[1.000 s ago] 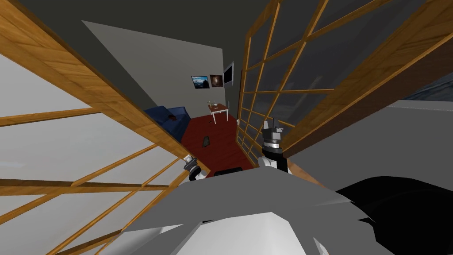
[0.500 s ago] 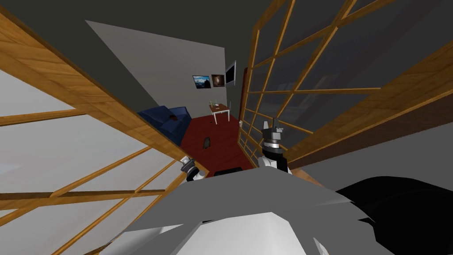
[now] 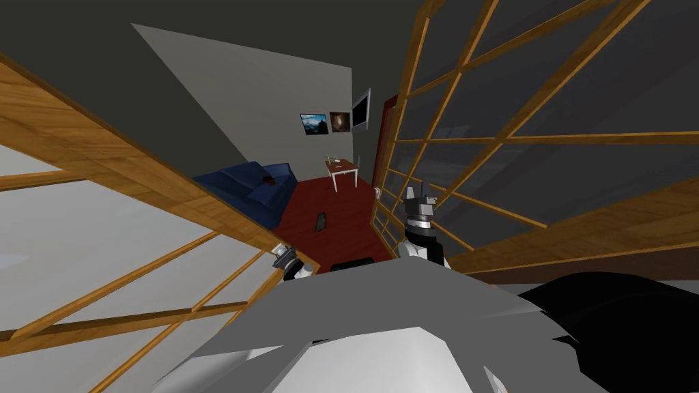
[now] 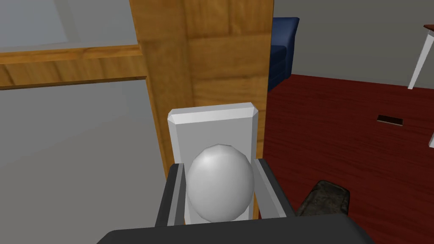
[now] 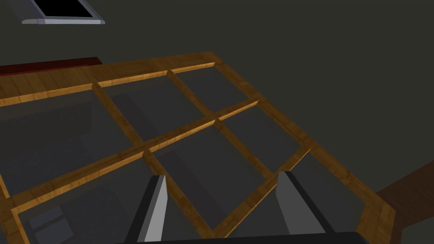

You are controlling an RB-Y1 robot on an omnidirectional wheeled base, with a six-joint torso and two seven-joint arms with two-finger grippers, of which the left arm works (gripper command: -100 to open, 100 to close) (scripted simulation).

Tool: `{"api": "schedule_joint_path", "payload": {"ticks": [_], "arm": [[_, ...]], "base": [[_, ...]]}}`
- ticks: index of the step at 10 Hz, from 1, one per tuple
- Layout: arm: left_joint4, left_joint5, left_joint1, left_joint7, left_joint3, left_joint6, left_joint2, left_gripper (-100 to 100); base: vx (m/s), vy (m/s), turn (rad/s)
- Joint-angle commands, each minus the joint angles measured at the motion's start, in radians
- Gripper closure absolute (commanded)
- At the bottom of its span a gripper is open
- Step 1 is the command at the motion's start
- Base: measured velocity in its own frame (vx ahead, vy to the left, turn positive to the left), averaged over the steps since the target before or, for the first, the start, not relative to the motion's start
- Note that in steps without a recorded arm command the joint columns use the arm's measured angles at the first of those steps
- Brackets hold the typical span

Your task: Push the door open

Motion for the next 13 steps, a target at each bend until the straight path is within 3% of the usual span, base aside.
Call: {"api": "schedule_joint_path", "payload": {"ticks": [1,3,4,5,8,13], "arm": [[-0.013,0.015,0.008,-0.008,0.023,-0.001,-0.001,100],[-0.012,0.027,0.008,-0.012,0.04,-0.004,-0.013,100],[-0.012,0.023,0.011,-0.012,0.032,0.003,-0.014,100],[-0.013,0.035,0.013,-0.015,0.049,-0.002,-0.001,100],[-0.01,0.057,0.016,-0.019,0.077,-0.008,0.014,100],[-0.007,0.097,0.022,-0.028,0.13,-0.02,0.018,100]], "base": [[0.2,0.04,0.073],[0.186,0.05,0.064],[0.074,0.024,0.028],[0.104,0.038,0.039],[0.189,0.077,0.051],[0.196,0.111,0.052]]}}
